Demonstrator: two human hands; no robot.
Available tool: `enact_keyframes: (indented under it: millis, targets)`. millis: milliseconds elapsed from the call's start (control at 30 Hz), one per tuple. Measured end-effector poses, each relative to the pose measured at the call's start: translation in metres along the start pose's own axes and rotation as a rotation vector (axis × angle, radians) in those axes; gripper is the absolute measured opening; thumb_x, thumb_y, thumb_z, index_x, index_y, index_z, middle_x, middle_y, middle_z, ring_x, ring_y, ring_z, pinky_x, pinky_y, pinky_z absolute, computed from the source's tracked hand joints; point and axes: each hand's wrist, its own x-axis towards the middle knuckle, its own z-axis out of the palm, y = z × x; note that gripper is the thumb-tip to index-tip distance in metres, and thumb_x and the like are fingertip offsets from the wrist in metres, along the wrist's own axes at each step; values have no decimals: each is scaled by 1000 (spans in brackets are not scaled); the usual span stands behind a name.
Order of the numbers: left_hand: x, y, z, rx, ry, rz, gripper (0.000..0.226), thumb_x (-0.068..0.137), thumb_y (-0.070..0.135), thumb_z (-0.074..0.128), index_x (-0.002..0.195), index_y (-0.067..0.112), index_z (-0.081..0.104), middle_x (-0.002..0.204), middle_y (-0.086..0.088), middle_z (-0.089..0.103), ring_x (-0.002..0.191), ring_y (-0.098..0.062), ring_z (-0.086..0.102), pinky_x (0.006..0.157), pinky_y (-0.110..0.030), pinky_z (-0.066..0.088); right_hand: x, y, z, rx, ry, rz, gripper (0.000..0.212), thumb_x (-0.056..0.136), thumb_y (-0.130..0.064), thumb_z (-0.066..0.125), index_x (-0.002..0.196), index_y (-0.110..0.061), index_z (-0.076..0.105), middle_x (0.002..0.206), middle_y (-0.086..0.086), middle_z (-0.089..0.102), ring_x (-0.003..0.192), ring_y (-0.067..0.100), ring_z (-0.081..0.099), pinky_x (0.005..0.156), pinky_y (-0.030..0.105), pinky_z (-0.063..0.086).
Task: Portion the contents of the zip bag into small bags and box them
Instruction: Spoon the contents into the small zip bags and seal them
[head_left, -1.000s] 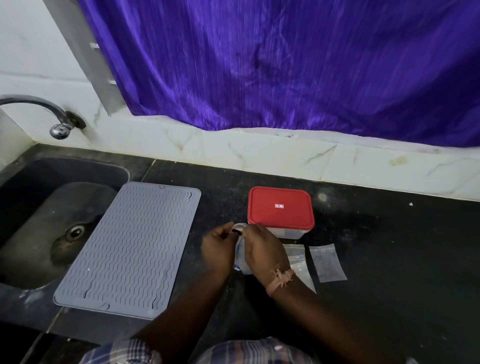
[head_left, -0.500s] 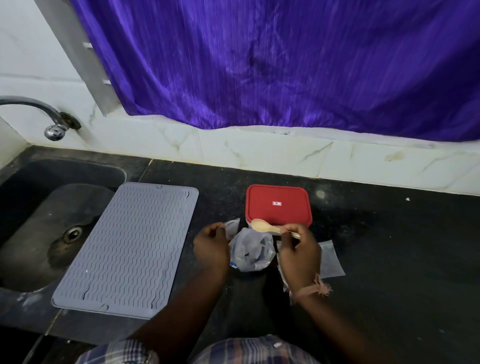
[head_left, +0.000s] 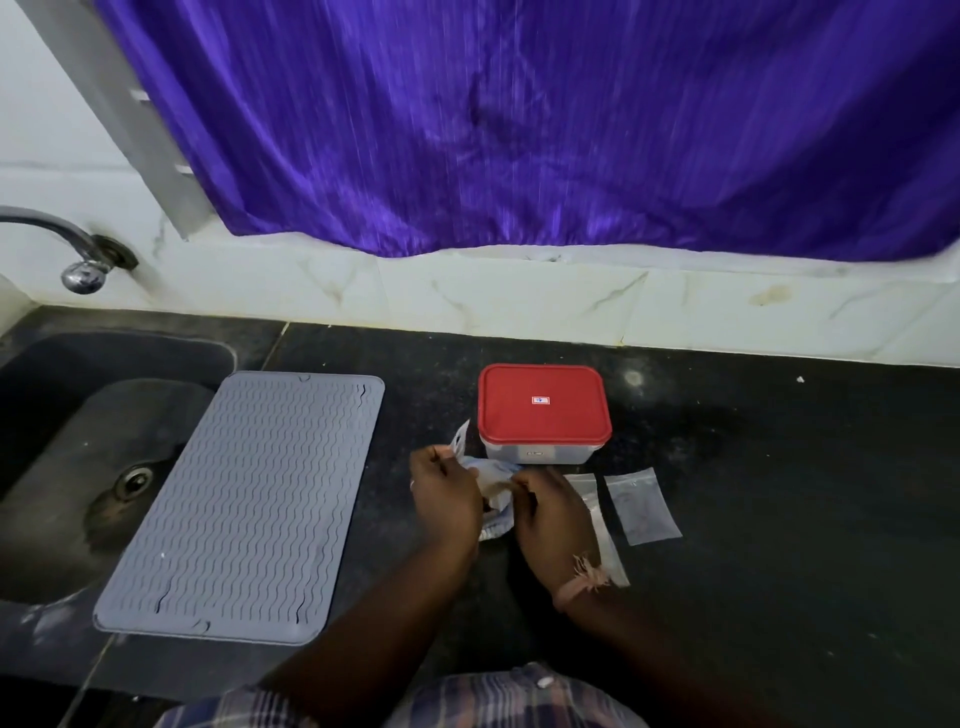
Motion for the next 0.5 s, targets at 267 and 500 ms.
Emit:
enact_keyframes:
  millis: [267, 500]
  targets:
    - [5, 0, -15, -182, -62, 98, 13, 110, 23, 44, 115, 18, 54, 114, 0, 67, 97, -15, 72, 86, -36, 59, 18, 1, 15, -174, -109, -67, 20, 96, -24, 51, 97, -20, 70, 98, -1, 67, 88, 16, 64, 73, 29, 51]
    - [15, -7, -17, -94, -21, 148, 10, 108, 17, 46, 111, 18, 56, 121, -5, 65, 100, -13, 69, 94, -40, 57, 15, 4, 17, -347, -128, -168, 23, 87, -17, 59, 107, -21, 70, 95, 1, 65, 81, 19, 63, 61, 27, 45]
